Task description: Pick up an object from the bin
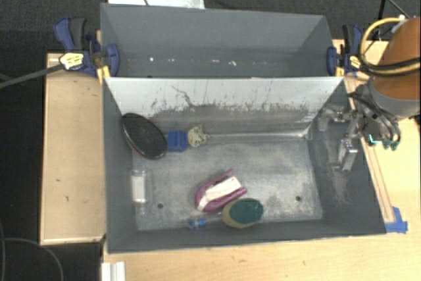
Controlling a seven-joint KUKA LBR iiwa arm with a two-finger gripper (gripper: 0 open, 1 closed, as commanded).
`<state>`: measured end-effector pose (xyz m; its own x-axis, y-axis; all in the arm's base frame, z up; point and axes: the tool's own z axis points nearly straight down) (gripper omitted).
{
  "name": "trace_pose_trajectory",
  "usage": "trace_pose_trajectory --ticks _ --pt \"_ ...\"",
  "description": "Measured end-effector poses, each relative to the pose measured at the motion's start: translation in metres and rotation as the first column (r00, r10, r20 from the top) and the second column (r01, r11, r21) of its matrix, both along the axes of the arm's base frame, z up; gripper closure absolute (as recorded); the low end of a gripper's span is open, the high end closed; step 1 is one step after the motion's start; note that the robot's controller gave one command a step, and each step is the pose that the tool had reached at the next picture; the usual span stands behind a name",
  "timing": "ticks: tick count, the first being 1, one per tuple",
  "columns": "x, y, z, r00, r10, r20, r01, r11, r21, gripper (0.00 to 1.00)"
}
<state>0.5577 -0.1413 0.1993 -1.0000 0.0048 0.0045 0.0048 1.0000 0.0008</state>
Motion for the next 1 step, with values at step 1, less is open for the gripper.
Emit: trace_pose_trajectory --ticks 1 --pt "-0.0643 0.0778 -0.1142 0.966 0.259 0.0 -0.259 0.966 0.004 0.0"
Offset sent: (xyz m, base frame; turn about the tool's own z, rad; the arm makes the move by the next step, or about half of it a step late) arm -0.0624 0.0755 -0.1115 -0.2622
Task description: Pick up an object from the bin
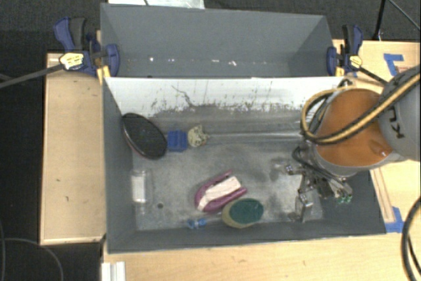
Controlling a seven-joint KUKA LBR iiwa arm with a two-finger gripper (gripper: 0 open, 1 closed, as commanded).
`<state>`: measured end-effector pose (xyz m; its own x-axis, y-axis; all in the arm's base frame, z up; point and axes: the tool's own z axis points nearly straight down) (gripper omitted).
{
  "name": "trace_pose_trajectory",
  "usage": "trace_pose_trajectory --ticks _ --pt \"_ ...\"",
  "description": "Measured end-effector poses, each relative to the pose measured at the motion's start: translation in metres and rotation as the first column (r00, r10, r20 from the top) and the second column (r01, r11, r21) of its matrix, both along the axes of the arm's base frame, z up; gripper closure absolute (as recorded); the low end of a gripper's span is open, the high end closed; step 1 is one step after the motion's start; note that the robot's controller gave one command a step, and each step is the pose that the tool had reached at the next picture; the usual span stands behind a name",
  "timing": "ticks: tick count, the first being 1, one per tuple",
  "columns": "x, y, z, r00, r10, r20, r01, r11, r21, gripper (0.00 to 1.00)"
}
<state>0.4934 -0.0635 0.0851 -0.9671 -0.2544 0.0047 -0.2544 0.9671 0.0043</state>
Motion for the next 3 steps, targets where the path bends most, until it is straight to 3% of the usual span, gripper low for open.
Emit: trace_pose_trajectory --ticks 1,2,3 --pt "-0.002 0.066 -0.015 0.993 0.121 0.007 -0.121 0.993 0.0 0.0" --pt "-0.007 0.111 -0.014 0.942 0.335 0.011 -0.335 0.942 -0.004 0.0" --pt "-0.009 0.11 -0.015 0.941 0.338 0.006 -0.338 0.941 -0.003 1.0"
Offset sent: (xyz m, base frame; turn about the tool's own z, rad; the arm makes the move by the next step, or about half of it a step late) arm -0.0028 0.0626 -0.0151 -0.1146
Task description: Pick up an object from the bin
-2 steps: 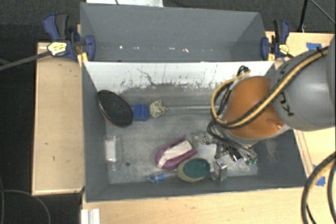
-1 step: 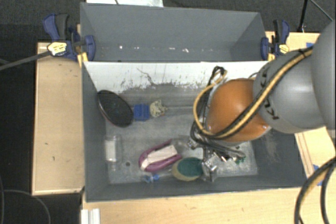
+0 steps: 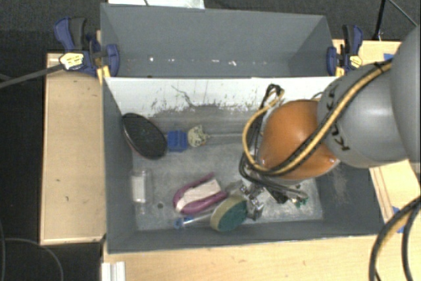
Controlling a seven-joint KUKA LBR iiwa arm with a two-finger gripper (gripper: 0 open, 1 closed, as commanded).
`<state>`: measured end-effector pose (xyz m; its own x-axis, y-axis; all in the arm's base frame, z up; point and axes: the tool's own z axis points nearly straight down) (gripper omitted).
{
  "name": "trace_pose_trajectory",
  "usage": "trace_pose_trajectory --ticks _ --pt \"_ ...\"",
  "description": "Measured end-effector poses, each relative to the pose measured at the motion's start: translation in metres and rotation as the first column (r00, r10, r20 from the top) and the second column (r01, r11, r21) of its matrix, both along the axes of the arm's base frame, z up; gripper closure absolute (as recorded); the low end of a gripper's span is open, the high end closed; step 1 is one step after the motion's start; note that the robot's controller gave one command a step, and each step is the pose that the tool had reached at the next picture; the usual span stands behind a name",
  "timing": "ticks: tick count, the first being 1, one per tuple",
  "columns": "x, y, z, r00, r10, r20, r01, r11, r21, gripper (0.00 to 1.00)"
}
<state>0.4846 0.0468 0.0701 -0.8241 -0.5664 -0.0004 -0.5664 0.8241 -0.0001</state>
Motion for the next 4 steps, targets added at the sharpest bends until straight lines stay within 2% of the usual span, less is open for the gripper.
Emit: trace_pose_trajectory --ticks 1,2,3,4 --pt "0.017 -0.011 0.112 1.0 -0.018 0.011 0.018 1.0 0.001 1.0" --pt "0.031 -0.007 0.086 0.971 -0.241 -0.001 0.241 0.971 0.001 1.0" --pt "0.045 -0.006 0.098 0.935 -0.354 0.005 0.354 0.935 0.004 1.0" --pt "0.077 -0.016 0.096 0.97 -0.244 0.006 0.244 0.97 0.002 1.0"
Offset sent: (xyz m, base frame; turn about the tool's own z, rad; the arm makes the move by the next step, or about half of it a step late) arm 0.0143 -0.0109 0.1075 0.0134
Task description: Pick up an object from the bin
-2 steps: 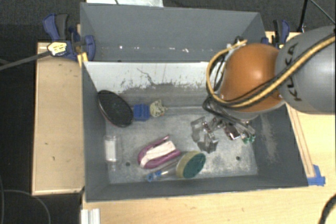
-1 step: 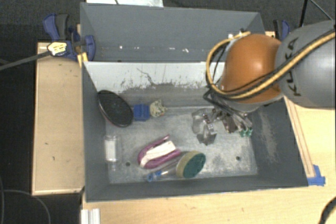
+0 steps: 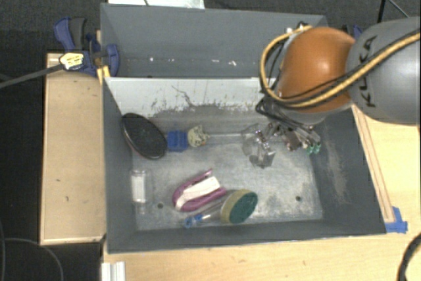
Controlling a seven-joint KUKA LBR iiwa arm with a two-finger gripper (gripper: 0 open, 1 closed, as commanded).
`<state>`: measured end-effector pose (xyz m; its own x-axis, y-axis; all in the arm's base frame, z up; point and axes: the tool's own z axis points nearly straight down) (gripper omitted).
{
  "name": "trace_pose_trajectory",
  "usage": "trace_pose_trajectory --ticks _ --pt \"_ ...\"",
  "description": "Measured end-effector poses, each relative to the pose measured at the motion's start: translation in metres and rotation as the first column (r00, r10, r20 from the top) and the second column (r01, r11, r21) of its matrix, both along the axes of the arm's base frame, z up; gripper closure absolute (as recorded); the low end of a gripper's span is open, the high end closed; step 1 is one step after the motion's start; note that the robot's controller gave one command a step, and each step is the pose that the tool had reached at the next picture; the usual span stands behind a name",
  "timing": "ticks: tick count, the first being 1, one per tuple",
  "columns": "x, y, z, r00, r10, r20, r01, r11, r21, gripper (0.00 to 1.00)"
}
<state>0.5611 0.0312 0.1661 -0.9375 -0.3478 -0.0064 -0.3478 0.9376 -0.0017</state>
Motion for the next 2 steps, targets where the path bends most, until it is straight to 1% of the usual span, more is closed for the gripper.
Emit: trace_pose_trajectory --ticks 1,2 --pt "-0.001 0.0 0.0 1.0 0.001 -0.001 -0.001 1.0 0.0 0.0" --pt "-0.038 0.011 -0.092 1.0 -0.025 -0.01 0.025 1.0 -0.001 0.0"
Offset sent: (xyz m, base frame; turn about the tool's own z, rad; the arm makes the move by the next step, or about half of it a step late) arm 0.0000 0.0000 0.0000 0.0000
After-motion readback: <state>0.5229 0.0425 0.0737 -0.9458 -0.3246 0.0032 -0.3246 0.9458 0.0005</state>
